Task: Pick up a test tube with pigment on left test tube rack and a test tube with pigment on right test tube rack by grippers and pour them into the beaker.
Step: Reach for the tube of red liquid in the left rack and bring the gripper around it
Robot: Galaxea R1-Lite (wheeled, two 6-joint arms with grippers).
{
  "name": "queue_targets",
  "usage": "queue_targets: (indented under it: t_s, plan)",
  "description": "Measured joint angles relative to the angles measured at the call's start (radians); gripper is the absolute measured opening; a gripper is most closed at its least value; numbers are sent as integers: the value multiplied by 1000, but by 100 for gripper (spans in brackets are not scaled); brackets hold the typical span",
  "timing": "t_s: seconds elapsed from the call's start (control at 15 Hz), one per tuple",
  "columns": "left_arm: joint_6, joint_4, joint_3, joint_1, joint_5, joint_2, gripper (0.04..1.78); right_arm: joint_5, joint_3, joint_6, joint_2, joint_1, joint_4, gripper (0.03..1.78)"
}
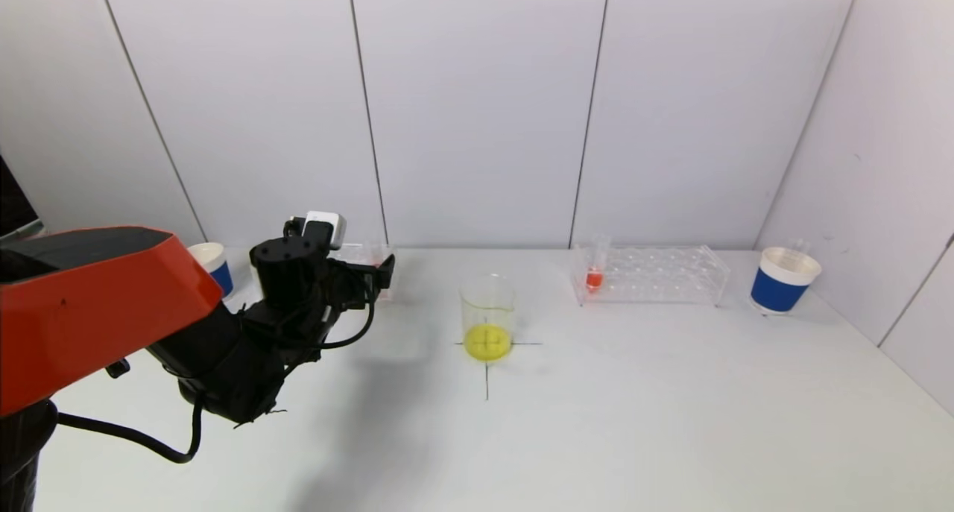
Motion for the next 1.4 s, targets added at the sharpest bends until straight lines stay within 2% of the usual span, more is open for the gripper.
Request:
queue_targets:
  t_s: [0.47, 1.4]
  plan:
    - [-8, -47, -45, 3, 47, 65, 176, 0, 0, 0, 0, 0, 0, 177]
    - [-40, -50, -116, 4, 42, 121, 176, 0, 0, 0, 0, 0, 0, 177]
